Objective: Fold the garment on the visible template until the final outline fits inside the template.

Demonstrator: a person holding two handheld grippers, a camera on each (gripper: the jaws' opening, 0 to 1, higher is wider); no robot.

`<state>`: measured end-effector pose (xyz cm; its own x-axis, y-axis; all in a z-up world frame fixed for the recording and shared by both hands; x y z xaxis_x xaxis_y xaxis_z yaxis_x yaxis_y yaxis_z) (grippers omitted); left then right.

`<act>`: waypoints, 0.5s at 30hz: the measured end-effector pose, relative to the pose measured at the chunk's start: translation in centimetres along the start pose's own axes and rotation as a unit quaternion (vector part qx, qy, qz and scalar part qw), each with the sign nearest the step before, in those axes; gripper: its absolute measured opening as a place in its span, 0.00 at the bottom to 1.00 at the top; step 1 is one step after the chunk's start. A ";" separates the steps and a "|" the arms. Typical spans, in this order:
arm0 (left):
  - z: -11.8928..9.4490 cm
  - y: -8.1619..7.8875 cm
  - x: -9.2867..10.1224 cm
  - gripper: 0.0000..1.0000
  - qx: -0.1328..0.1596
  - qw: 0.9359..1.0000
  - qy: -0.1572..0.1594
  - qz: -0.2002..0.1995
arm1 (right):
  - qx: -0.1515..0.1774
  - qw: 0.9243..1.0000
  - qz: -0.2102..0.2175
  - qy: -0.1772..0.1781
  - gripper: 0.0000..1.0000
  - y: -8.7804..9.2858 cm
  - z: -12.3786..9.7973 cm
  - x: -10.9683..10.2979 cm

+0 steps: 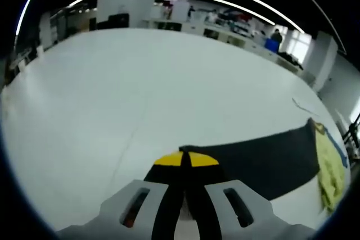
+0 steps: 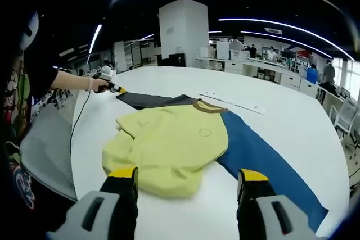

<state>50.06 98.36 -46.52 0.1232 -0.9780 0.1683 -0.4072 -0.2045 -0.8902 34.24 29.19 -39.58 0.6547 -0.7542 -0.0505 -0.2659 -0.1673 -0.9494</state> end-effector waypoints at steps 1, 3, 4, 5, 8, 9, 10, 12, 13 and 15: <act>0.1 -0.1 -0.1 0.04 0.009 1.000 0.008 0.009 | 0.000 1.000 0.000 0.000 0.71 0.0 0.0 0.0; 0.0 -0.2 -0.2 0.22 0.011 1.000 0.006 0.015 | -0.002 1.000 0.001 -0.001 0.71 0.1 0.0 0.0; 0.0 -0.4 -0.3 0.37 0.016 0.999 0.007 0.034 | -0.002 1.000 -0.001 -0.003 0.71 0.1 0.0 -0.1; 0.0 -0.4 -0.3 0.45 0.015 0.999 0.005 0.042 | -0.003 1.000 -0.001 -0.003 0.71 0.1 0.1 -0.1; -0.5 -0.9 0.1 0.47 0.033 0.997 0.033 0.054 | 0.000 1.000 -0.001 -0.005 0.71 0.1 0.3 -0.1; -0.5 -1.0 0.2 0.46 0.036 0.997 0.036 0.053 | 0.001 1.000 -0.001 -0.006 0.71 0.1 0.3 -0.1; -0.7 -1.1 0.4 0.48 0.039 0.997 0.043 0.054 | 0.002 1.000 0.000 -0.006 0.71 0.0 0.4 -0.1; -0.8 -1.2 0.7 0.53 0.040 0.996 0.054 0.063 | 0.003 1.000 -0.002 -0.009 0.71 0.0 0.5 -0.2; -0.8 -1.3 1.0 0.55 0.043 0.995 0.064 0.071 | 0.002 1.000 -0.004 -0.010 0.71 0.0 0.5 -0.2; -1.1 -1.4 1.4 0.54 0.046 0.993 0.079 0.078 | 0.003 1.000 -0.004 -0.011 0.71 0.1 0.5 -0.2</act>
<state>49.80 97.20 -44.57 -0.0823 -0.9932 0.0828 -0.3254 -0.0517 -0.9442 34.47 29.62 -39.79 0.6720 -0.7389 -0.0495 -0.2567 -0.1698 -0.9515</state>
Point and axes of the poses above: the point that each gripper's makers call its tool centre point, and the gripper's own axes: z roughly forward along the fingers, x roughly to its right, y roughly out of its underside, the point moved 10 cm from there along -z, roughly backward along the fingers, and after that the axes turned 14 degrees about x, right-handed, at the moved point
